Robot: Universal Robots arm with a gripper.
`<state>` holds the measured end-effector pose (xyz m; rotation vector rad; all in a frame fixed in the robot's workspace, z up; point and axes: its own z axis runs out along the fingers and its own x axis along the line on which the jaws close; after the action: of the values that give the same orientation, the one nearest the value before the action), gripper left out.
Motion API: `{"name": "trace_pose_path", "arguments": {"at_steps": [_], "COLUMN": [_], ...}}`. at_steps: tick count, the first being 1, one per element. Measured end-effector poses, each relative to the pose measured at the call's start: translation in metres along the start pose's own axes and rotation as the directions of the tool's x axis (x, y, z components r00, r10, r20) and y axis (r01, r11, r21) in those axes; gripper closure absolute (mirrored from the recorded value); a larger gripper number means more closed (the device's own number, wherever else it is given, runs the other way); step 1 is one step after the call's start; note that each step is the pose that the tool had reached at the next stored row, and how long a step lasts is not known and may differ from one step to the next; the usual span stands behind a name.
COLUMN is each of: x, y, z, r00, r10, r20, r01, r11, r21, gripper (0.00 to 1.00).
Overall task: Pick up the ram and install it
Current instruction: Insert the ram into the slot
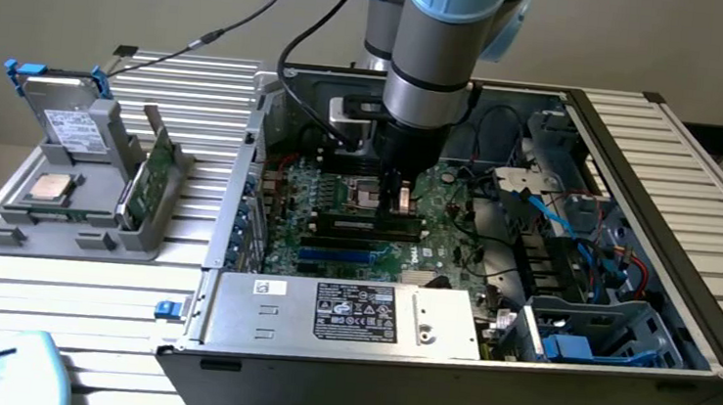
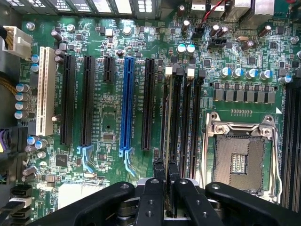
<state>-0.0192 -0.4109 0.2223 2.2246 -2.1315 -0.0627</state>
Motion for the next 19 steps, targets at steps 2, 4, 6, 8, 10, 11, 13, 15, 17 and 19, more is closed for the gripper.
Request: {"name": "trace_pose_path", "arguments": {"at_steps": [2,4,6,8,10,11,13,15,17,19], "x": [0.0,0.0,0.0,0.0,0.0,0.0,0.0,0.0,0.0,-0.0001], "y": [0.0,0.0,-0.0001,-0.0001,-0.0001,-0.0001,-0.0001,-0.0001,0.0,0.0011], "z": [0.0002,0.0005,0.0006,0.0006,0.0006,0.0006,0.0006,0.0006,0.0006,-0.0021], "r00": [1.0,1.0,1.0,1.0,1.0,1.0,1.0,1.0,1.0,1.0], "r10": [0.001,0.001,0.002,0.002,0.002,0.002,0.002,0.002,0.002,0.001], "r20": [0.0,0.0002,0.0001,0.0002,0.0003,0.0002,0.0003,0.0002,0.0003,0.0005], "r01": [-0.001,-0.001,-0.002,-0.002,-0.002,-0.002,-0.002,-0.002,-0.002,-0.001], "r11": [1.0,1.0,1.0,1.0,1.0,1.0,1.0,1.0,1.0,1.0], "r21": [0.0,0.0,0.0,0.0,0.0,0.0,0.0,0.0,0.0,0.0002], "gripper": [0.86,0.86,0.86,0.86,0.86,0.85,0.72,0.66,0.61,0.54]}}
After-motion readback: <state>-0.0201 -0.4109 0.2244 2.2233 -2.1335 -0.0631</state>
